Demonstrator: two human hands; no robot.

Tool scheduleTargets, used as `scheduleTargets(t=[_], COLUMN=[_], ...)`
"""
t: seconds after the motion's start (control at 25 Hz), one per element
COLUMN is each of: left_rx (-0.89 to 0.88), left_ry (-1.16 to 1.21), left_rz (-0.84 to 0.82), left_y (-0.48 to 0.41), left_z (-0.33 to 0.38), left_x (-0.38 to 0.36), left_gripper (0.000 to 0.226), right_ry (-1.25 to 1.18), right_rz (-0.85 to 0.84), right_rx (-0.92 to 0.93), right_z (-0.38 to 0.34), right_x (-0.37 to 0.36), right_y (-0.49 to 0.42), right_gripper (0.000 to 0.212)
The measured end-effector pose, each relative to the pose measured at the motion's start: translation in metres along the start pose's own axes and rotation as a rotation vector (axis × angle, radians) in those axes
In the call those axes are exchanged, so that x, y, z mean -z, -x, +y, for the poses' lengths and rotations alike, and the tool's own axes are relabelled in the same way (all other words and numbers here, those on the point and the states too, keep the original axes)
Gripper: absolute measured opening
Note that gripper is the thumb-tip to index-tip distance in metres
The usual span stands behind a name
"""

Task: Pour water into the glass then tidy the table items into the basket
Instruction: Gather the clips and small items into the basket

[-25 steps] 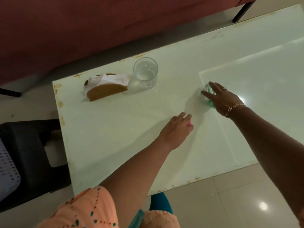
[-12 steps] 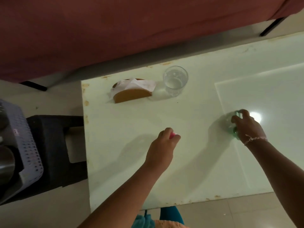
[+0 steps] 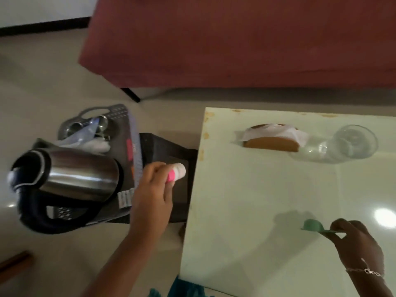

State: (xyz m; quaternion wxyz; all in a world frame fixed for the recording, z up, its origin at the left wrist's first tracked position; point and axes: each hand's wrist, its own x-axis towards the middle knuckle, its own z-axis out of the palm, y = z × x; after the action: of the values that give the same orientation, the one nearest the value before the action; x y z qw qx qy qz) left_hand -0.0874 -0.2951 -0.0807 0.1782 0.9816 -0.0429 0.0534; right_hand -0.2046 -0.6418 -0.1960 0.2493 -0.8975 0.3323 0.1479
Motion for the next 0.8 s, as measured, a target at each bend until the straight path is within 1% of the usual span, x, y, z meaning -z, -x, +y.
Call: scheduleTargets(t=[0.12, 0.2, 0.36, 0.48, 0.6, 0.68, 0.8], left_rx=[0.128, 0.175, 0.159, 0.091, 0.052, 0.032, 0.01], left_ry=[-0.099, -0.144, -0.241, -0.362, -0.394, -0.408, -0.378], left_rz=[0.009, -0.064, -0.276, -0.384, -0.459, -0.502, -0.513], left_y=[-0.022, -0.034, -0.051, -0.055, -0.053, -0.052, -0.054], left_z=[-0.051, -0.088, -0.138, -0.147, -0.155, -0.166, -0.173], left_x=[0.042, 0.056, 0.05, 0.035, 0.02, 0.012, 0.006], left_gripper=[0.024, 0.024, 0.026, 0.027, 0.024, 0.022, 0.016], right_ry=[-0.011, -0.072, -0.23, -0.414, -0.454, -0.455, -0.466], right_rz=[-0.028, -0.051, -0.119, -0.126, -0.097, -0.069, -0.06], right_rx=[-0.014, 0.01, 0.106, 0.186, 0.309, 0.387, 0.525], right_z=[-0.054, -0.087, -0.153, -0.201, -0.247, -0.27, -0.305], right_x=[-0.014, -0.024, -0.039, -0.041, -0.042, -0.045, -0.048], right_y=[0.014, 0.02, 0.038, 0.05, 0.064, 0.072, 0.082], right_gripper=[0.018, 0.016, 0.025, 0.013, 0.008, 0.015, 0.047])
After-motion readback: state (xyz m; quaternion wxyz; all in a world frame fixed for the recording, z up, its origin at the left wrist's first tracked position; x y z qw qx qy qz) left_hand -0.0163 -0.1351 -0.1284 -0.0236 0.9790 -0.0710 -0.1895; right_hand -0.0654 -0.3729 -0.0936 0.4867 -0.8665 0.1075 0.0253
